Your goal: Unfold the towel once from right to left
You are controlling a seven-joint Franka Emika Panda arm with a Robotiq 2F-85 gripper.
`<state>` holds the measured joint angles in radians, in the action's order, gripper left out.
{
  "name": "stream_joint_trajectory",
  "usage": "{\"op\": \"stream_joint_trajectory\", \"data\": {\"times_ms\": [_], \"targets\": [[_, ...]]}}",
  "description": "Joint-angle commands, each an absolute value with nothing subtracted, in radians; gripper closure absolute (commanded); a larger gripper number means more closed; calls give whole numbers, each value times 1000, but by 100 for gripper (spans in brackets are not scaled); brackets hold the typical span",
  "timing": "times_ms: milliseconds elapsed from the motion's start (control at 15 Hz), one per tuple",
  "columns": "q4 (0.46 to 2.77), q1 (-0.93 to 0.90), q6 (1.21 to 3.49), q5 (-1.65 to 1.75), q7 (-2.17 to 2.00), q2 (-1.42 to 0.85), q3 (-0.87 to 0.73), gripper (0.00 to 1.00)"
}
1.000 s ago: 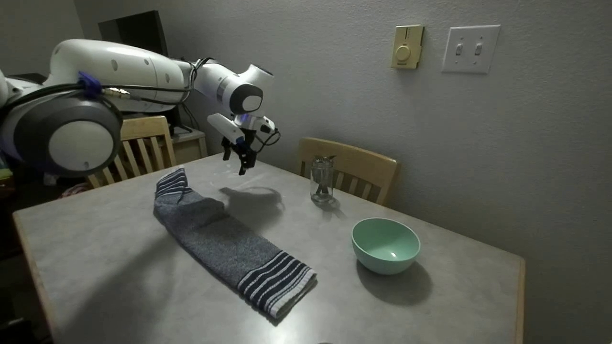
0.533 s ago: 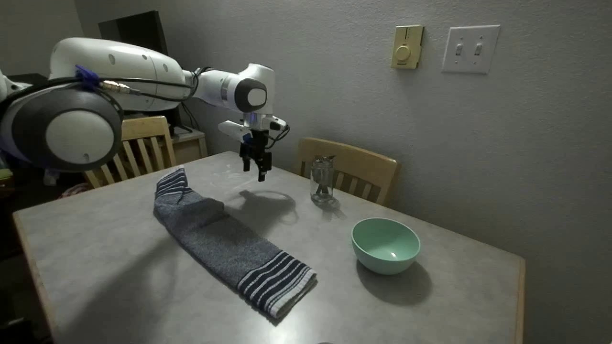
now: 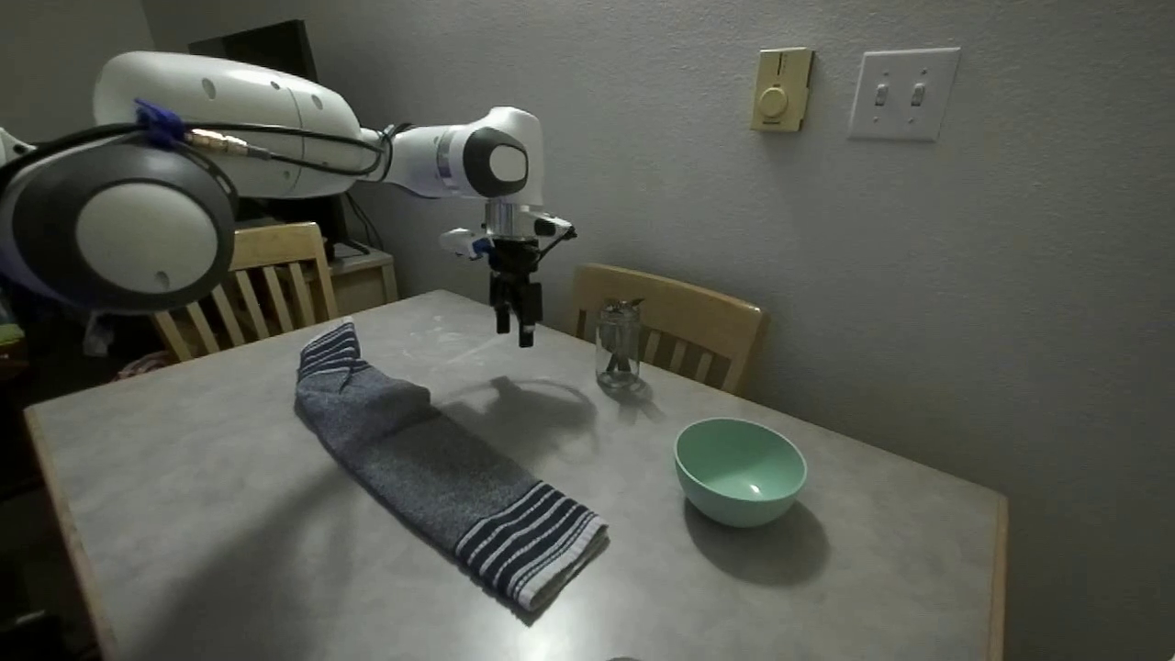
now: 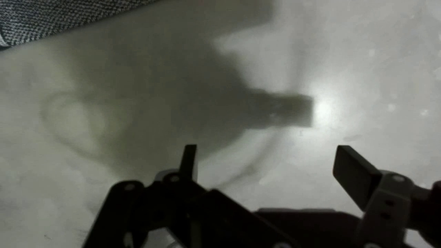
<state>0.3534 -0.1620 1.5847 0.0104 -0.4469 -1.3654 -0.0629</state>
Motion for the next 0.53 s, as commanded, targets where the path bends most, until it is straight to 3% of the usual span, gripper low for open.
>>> {"op": "stream_joint_trajectory", "data": {"times_ms": [0,467], "targets": [[365,-161,1589,16,-448,-1359,-57,0],[374,-174,1574,36,-463,-1365,-76,0]]}}
